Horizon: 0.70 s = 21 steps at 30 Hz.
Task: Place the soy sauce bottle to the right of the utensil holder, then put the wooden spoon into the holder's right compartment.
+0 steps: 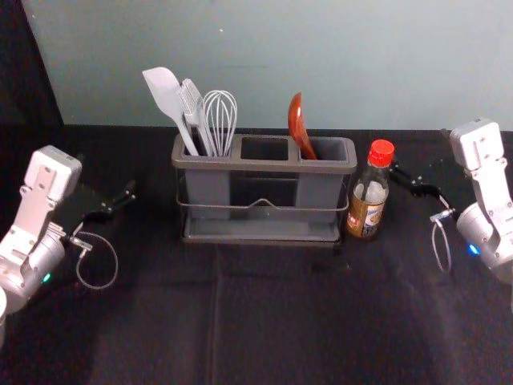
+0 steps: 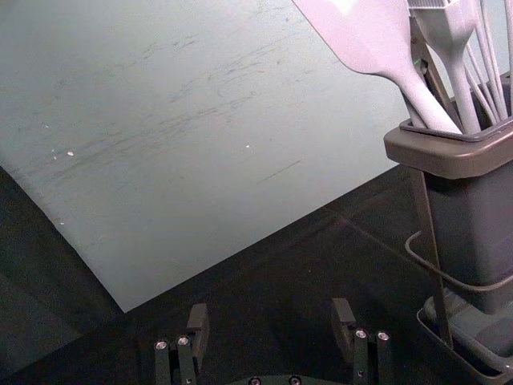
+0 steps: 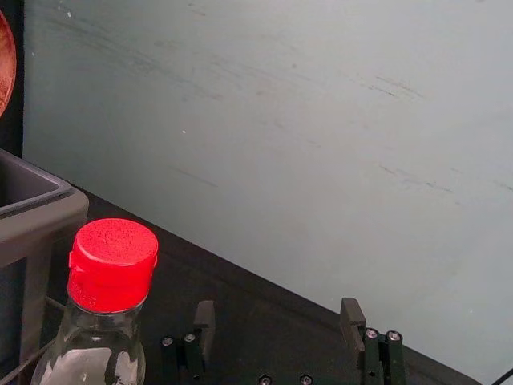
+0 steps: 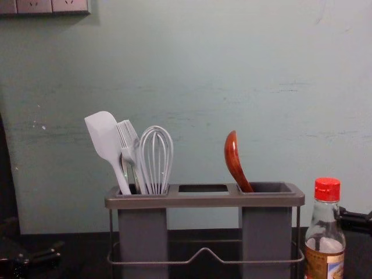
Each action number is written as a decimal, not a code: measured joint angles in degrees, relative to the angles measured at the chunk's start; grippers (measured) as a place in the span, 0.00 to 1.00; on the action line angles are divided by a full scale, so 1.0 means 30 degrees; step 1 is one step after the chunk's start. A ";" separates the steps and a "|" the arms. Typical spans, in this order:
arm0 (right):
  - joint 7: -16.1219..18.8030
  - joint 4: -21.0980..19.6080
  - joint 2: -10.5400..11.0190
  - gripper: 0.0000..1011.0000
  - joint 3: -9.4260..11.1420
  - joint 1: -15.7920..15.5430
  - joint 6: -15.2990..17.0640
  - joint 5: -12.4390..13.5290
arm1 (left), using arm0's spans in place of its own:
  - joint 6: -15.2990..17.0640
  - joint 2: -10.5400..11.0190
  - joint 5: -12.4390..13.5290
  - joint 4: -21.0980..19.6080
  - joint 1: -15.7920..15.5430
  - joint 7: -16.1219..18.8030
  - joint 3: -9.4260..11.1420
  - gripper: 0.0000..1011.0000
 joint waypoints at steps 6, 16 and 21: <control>0.0003 -0.0009 0.0007 0.99 0.0002 -0.0009 -0.0010 0.0010 | -0.0001 0.0000 0.0000 0.0000 0.0000 0.0000 0.0000 0.99; 0.0011 -0.0027 0.0008 0.99 0.0002 -0.0028 -0.0015 0.0022 | -0.0001 0.0000 0.0000 0.0000 0.0000 0.0000 0.0000 0.99; 0.0020 -0.0028 0.0008 0.99 0.0001 -0.0028 -0.0015 0.0023 | 0.0000 0.0000 0.0001 0.0000 0.0001 0.0000 0.0000 0.99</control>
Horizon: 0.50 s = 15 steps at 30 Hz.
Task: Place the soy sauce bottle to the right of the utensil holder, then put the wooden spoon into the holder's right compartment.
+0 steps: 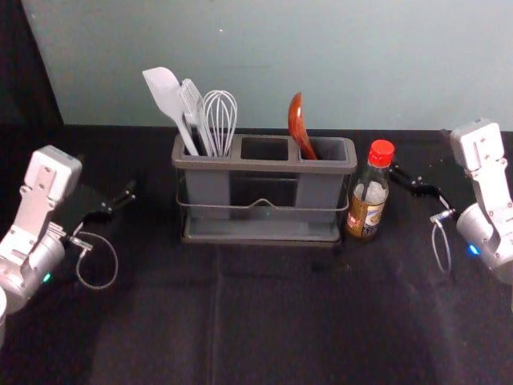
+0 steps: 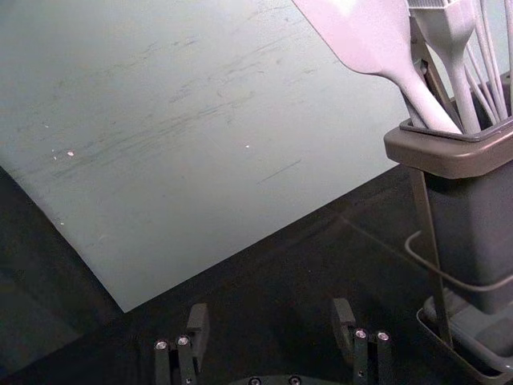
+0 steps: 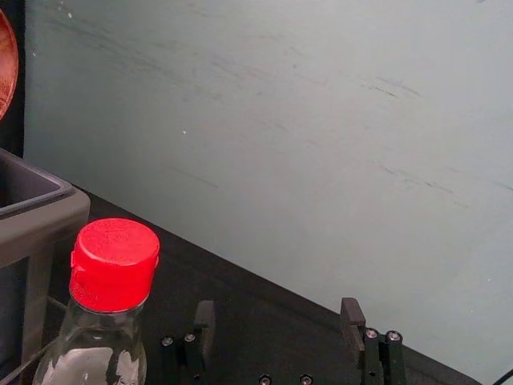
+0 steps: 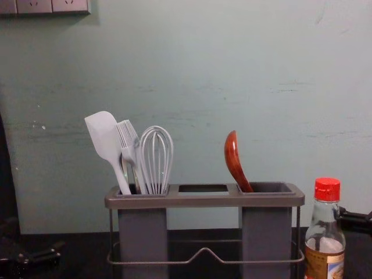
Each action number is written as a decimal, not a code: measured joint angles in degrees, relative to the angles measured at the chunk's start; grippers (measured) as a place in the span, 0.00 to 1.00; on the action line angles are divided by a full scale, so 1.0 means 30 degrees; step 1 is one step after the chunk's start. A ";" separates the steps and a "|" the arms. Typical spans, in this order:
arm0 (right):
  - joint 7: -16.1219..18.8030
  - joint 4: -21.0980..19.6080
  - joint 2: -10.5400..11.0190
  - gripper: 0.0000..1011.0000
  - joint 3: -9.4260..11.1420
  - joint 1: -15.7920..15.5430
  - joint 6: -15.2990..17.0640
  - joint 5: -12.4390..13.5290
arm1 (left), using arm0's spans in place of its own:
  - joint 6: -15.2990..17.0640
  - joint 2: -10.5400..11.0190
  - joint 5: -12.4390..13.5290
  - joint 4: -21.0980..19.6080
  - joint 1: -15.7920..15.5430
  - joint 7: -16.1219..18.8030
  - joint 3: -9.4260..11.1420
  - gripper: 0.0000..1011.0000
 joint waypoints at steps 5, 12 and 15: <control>0.0011 -0.0001 0.0001 0.99 0.0000 -0.0001 -0.0001 0.0000 | 0.0000 0.0000 -0.0001 0.0000 -0.0001 0.0001 0.0000 0.99; 0.0028 -0.0001 0.0000 0.99 0.0000 -0.0001 0.0000 0.0000 | -0.0001 0.0001 -0.0002 0.0000 0.0000 0.0001 0.0000 0.99; 0.0030 -0.0001 0.0001 0.99 0.0000 -0.0001 0.0000 0.0001 | 0.0000 0.0001 -0.0002 0.0000 -0.0002 0.0001 0.0000 0.99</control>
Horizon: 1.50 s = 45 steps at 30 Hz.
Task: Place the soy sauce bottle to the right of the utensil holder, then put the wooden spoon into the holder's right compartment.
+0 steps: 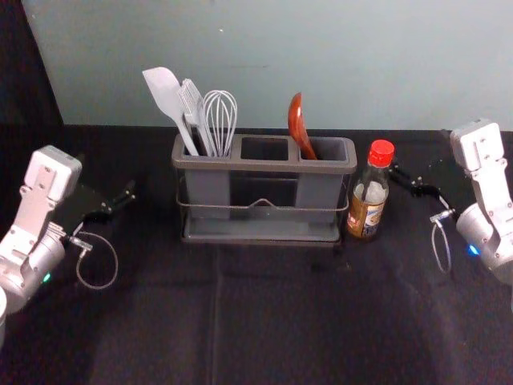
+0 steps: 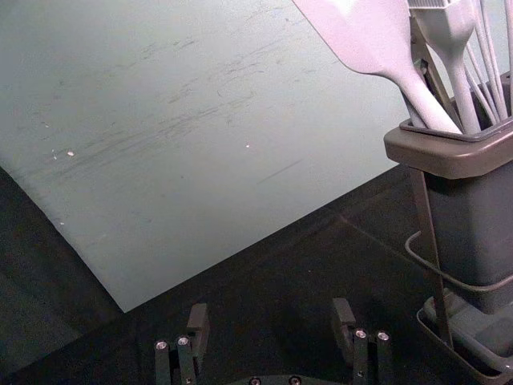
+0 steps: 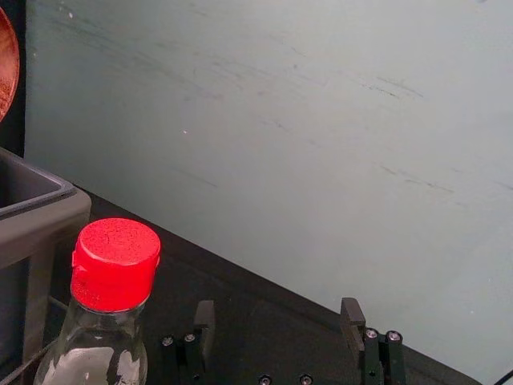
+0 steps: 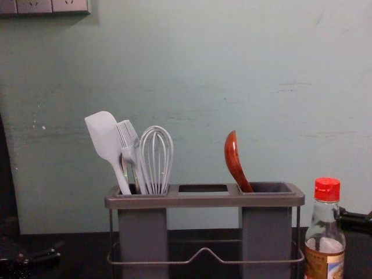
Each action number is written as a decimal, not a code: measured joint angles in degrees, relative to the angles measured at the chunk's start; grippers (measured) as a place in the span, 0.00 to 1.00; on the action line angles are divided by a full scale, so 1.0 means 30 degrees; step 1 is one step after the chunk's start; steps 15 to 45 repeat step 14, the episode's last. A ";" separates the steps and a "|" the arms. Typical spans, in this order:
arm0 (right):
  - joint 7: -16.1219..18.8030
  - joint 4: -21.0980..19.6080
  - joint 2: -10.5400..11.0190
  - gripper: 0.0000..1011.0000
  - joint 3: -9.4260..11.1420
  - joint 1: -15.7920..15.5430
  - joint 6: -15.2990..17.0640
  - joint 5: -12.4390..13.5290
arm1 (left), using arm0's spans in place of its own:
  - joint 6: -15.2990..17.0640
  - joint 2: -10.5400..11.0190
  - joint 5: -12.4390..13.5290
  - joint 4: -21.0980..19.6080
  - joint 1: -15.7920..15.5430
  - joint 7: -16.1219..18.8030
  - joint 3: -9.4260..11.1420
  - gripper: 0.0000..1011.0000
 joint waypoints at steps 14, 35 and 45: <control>-0.0004 0.0000 -0.0001 0.99 0.0000 0.0001 0.0000 0.0000 | 0.0000 0.0001 0.0001 0.0000 0.0002 -0.0001 0.0000 0.99; -0.0004 0.0000 -0.0001 0.99 0.0000 0.0001 0.0000 0.0000 | 0.0000 0.0001 0.0001 0.0000 0.0002 -0.0001 0.0000 0.99; -0.0004 0.0000 -0.0001 0.99 0.0000 0.0001 0.0000 0.0000 | 0.0000 0.0001 0.0001 0.0000 0.0002 -0.0001 0.0000 0.99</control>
